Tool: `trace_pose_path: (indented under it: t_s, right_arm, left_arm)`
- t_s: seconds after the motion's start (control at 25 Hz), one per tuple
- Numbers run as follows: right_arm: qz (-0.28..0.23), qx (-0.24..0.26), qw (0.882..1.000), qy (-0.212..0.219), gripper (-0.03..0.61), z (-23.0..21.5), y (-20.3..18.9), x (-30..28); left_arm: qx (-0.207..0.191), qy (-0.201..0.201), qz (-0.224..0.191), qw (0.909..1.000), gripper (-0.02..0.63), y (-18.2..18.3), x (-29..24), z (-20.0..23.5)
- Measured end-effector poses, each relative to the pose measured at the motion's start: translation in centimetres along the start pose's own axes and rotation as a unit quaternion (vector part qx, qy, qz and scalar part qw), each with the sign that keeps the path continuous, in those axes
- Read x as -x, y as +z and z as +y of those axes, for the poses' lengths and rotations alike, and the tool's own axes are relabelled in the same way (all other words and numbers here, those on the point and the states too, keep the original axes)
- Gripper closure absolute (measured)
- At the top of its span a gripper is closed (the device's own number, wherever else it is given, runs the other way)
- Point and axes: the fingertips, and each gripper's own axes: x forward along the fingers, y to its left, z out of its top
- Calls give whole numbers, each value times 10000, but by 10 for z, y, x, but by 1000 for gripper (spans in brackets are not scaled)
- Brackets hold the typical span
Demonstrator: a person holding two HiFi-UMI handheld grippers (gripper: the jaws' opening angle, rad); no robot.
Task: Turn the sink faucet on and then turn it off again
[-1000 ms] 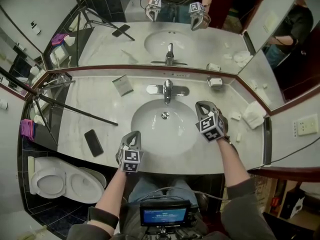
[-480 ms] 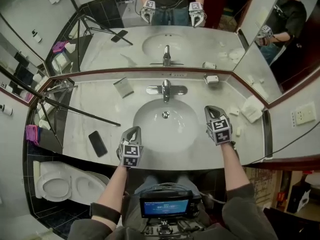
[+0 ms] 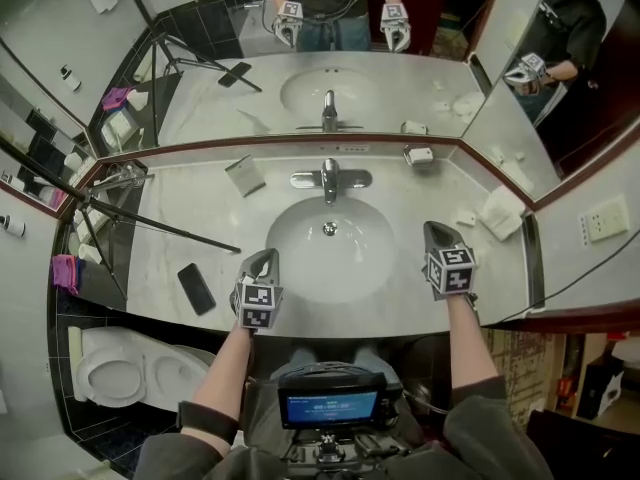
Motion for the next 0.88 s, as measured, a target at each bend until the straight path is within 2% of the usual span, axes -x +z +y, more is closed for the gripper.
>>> trace_pose_path:
  t_s: [0.44, 0.88]
  right_arm:
    - [101, -125, 9998, -147, 561, -12, -18, 6]
    - [224, -173, 9995, -135, 561, -13, -30, 5]
  left_arm:
    - [-113, -78, -65, 9999, 612, 9, -1, 1]
    - [-101, 94, -150, 9998, 611, 13, -2, 6]
